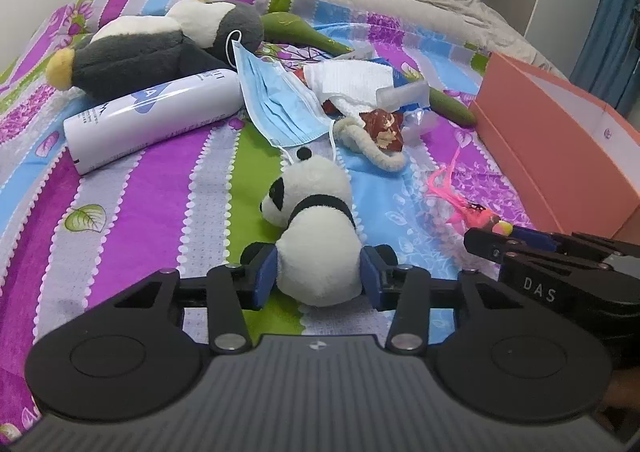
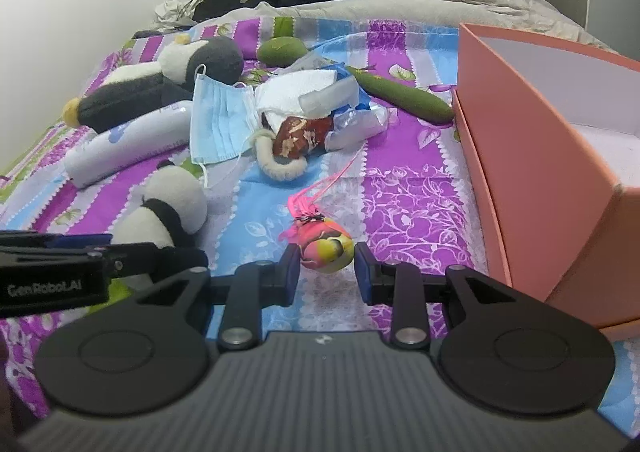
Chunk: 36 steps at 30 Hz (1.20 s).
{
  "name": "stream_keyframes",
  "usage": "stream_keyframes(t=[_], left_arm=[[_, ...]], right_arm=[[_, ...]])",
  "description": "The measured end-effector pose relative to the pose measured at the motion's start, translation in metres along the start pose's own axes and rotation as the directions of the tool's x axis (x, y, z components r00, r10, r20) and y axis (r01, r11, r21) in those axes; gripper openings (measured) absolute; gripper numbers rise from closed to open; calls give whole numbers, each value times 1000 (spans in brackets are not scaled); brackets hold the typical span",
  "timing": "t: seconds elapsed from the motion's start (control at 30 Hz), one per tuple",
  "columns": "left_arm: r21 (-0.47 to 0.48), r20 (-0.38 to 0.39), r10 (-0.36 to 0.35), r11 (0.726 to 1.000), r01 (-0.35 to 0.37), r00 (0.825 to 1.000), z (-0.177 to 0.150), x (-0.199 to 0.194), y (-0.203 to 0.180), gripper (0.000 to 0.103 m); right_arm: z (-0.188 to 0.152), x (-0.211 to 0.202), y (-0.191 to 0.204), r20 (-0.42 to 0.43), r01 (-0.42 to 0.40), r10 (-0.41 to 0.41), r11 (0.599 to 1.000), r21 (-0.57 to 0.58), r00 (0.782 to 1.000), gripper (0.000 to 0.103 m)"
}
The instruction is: Organize soft objects
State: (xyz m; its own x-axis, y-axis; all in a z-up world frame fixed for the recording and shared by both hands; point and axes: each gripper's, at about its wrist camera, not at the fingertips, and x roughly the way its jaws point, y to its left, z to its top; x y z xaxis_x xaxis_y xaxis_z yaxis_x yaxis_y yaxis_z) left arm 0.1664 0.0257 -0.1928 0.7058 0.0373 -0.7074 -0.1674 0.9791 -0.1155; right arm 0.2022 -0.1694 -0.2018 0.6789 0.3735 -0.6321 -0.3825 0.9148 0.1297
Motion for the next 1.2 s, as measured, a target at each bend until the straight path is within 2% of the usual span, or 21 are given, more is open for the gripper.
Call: stream_keyframes(t=[0.47, 0.7, 0.93, 1.2], left_arm=[[-3, 54, -28, 1000, 28, 998, 16, -40, -6, 40], [-4, 58, -43, 999, 43, 997, 23, -48, -10, 38], [-2, 118, -61, 998, 62, 991, 52, -81, -25, 37], [11, 201, -121, 993, 121, 972, 97, -115, -58, 36]], right_arm=[[26, -48, 6, 76, -13, 13, 1000, -6, 997, 33], [30, -56, 4, 75, -22, 21, 1000, 2, 997, 33], [49, -76, 0, 103, -61, 58, 998, 25, 993, 33], [87, -110, -8, 172, -78, 75, 997, 12, 982, 33]])
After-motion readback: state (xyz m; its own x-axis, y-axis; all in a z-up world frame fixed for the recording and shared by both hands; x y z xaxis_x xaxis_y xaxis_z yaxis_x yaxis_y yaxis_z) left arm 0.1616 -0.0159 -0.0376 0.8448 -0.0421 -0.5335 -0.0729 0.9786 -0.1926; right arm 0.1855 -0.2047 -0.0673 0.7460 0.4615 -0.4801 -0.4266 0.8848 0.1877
